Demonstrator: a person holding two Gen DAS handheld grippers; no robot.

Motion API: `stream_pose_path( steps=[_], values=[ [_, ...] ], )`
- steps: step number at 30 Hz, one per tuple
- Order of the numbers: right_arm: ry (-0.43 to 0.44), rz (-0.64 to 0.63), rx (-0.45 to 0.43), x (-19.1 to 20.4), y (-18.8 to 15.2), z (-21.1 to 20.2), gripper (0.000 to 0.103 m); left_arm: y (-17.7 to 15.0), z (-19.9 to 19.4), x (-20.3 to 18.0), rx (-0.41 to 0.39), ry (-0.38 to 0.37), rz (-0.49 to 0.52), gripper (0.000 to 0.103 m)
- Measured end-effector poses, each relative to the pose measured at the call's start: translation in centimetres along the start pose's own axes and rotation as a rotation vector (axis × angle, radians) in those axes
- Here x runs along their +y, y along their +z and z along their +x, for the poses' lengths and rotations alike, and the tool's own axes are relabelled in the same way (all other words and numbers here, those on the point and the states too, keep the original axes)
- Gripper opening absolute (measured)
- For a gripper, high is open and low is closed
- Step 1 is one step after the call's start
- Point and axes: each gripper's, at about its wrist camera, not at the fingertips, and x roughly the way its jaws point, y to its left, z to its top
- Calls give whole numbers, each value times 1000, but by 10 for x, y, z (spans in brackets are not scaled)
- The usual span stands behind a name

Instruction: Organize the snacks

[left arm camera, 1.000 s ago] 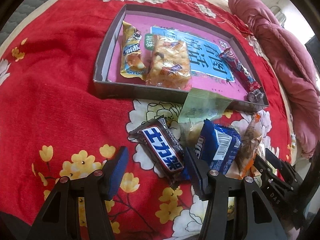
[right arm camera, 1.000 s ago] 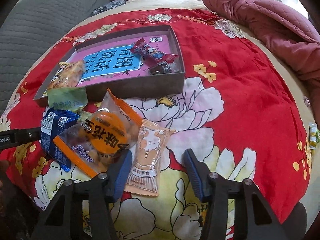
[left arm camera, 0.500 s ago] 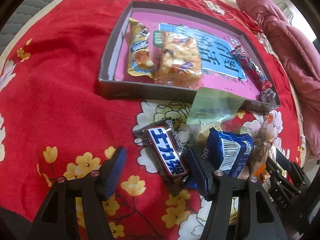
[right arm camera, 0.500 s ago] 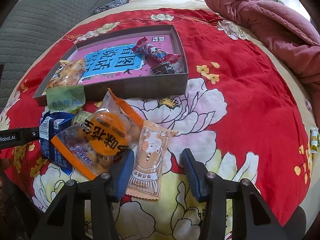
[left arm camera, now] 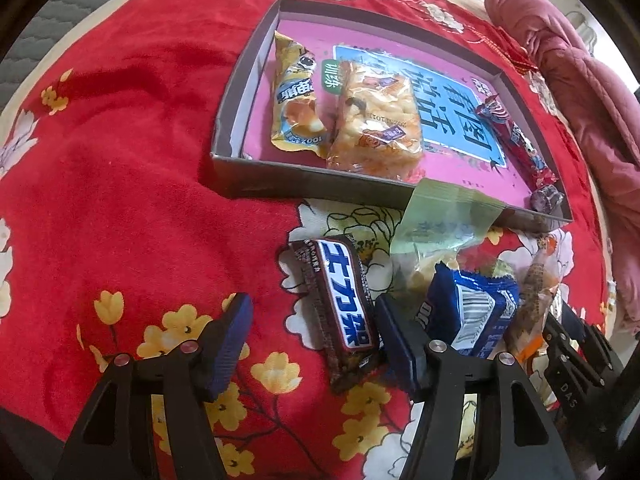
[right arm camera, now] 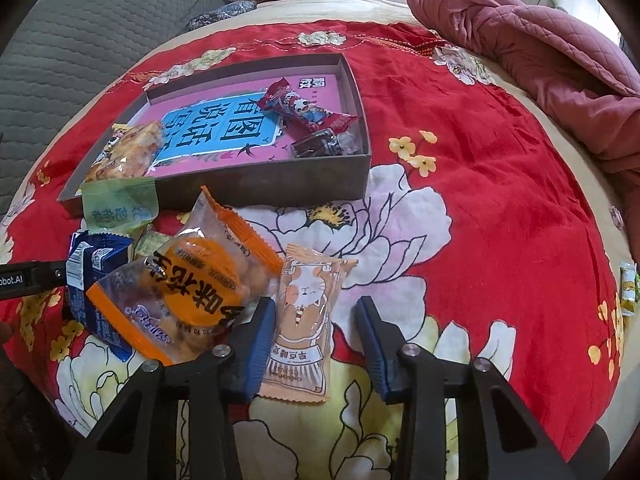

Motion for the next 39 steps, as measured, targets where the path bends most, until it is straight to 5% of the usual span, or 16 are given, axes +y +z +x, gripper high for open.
stream_pose_path(
  steps=[3, 10, 23, 39],
  values=[
    [10, 10, -5, -3, 2, 1, 27, 3, 5, -7, -8, 18, 3, 67],
    [8, -7, -19, -3, 5, 4, 24, 6, 13, -14, -24, 49, 15, 67],
    [58, 25, -38, -10, 8, 2, 22, 5, 4, 16, -49, -20, -44, 31],
    [81, 32, -86, -11, 9, -9, 22, 0, -12, 16, -74, -55, -43, 29]
  ],
)
